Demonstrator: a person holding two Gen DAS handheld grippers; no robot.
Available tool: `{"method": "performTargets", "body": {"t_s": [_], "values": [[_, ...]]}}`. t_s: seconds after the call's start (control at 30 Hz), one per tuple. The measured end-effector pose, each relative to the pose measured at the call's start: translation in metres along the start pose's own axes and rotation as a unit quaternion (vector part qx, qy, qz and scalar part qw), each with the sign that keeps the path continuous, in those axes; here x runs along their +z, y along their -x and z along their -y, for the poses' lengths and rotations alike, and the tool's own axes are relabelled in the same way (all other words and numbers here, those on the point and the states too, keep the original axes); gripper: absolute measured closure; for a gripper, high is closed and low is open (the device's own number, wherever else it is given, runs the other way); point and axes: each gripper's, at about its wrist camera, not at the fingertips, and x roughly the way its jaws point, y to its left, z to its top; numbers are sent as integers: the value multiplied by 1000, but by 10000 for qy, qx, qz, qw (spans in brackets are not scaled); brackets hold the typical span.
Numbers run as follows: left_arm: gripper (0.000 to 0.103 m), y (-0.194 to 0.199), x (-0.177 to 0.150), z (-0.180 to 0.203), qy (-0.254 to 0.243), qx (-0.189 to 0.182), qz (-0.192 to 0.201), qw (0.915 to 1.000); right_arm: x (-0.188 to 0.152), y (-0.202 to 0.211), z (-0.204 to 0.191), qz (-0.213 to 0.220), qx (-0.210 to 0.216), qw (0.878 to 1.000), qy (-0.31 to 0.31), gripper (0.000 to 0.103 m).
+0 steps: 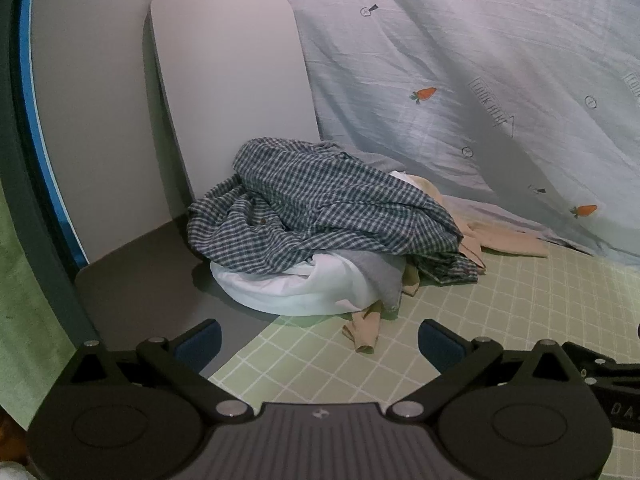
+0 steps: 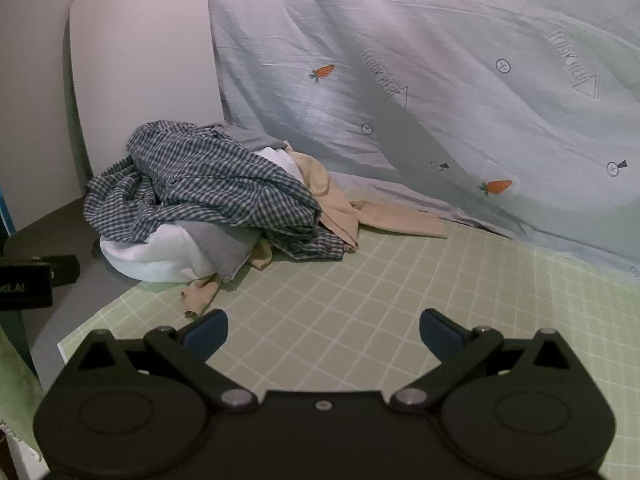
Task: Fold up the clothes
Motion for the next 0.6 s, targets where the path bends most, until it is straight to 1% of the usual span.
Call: {"method": "performTargets", "body": {"t_s": [0.37,0.6], "values": [[0,-2,-3,2,-3,2,16,10000,-2,0,0,65,-79,9999,20,0],[0,-2,-6,4,11,10,15,10000,-1,-3,-4,25,-93,9999,42,0]]}}
